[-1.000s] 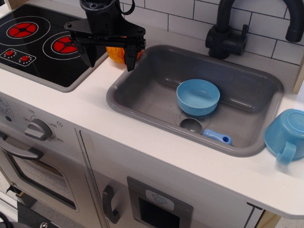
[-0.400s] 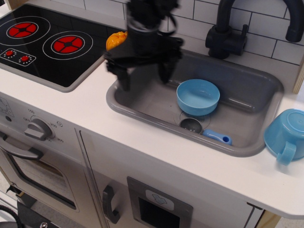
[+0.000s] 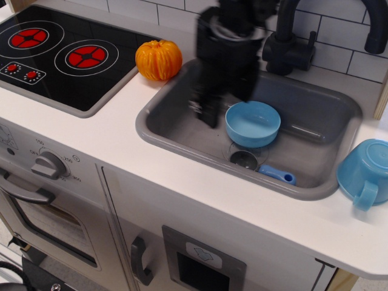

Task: Put spoon in bowl sink

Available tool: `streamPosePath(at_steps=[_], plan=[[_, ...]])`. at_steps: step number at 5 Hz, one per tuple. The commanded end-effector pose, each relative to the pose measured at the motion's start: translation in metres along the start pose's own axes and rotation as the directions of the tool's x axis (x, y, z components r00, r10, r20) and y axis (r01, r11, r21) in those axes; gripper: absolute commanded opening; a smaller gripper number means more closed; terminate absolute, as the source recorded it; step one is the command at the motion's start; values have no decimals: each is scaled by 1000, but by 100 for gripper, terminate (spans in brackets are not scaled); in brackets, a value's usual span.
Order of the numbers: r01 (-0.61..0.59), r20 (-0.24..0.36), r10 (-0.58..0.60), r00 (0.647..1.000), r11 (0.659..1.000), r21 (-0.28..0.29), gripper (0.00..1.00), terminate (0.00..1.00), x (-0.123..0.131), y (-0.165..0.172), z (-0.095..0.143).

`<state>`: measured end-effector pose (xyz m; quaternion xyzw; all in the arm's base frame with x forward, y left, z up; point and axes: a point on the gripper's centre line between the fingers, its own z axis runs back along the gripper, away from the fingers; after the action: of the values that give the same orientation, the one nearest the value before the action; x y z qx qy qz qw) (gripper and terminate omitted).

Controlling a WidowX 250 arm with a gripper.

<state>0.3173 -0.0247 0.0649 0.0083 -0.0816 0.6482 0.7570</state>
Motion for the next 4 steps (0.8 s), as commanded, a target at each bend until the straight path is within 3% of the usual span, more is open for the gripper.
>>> streamPosePath(at_steps=[1,4], plan=[[-141,-122,137,983,990,-26,100,0,-36,-30,7],[-176,-84,176,981,984,5,100,0,-75,-32,-38]])
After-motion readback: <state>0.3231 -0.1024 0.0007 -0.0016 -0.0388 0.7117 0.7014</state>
